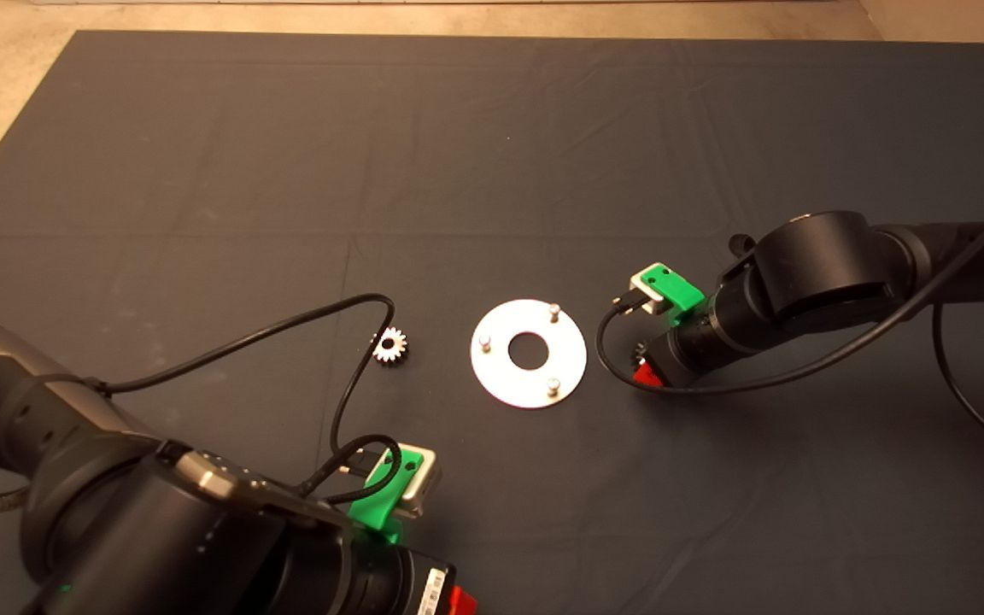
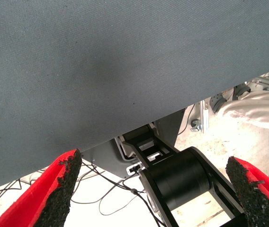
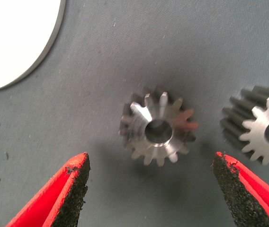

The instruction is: Install three planetary gears onto the carrier pins

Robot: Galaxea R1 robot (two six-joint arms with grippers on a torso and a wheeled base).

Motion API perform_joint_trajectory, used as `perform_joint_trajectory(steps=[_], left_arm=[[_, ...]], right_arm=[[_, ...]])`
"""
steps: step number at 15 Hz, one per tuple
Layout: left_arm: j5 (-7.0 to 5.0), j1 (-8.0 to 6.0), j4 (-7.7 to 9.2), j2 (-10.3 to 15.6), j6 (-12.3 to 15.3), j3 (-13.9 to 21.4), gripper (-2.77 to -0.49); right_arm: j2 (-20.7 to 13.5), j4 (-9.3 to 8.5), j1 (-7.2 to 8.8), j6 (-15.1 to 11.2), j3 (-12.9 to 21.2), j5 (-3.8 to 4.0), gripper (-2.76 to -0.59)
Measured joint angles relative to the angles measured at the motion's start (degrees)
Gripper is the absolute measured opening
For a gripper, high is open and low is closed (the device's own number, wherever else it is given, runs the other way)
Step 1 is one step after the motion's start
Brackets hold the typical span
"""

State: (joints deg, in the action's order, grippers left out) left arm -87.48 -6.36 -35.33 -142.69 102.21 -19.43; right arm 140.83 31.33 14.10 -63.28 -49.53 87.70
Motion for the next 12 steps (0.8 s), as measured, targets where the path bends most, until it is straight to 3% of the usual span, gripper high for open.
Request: perform_joint_trajectory(steps=[12], left_arm=[[0.00,0.00,0.00,0.0,0.0,0.0,-1.09]], right_arm=[[0.0,0.64,-1.17,1.1,-2.1,0.00,-1.51]])
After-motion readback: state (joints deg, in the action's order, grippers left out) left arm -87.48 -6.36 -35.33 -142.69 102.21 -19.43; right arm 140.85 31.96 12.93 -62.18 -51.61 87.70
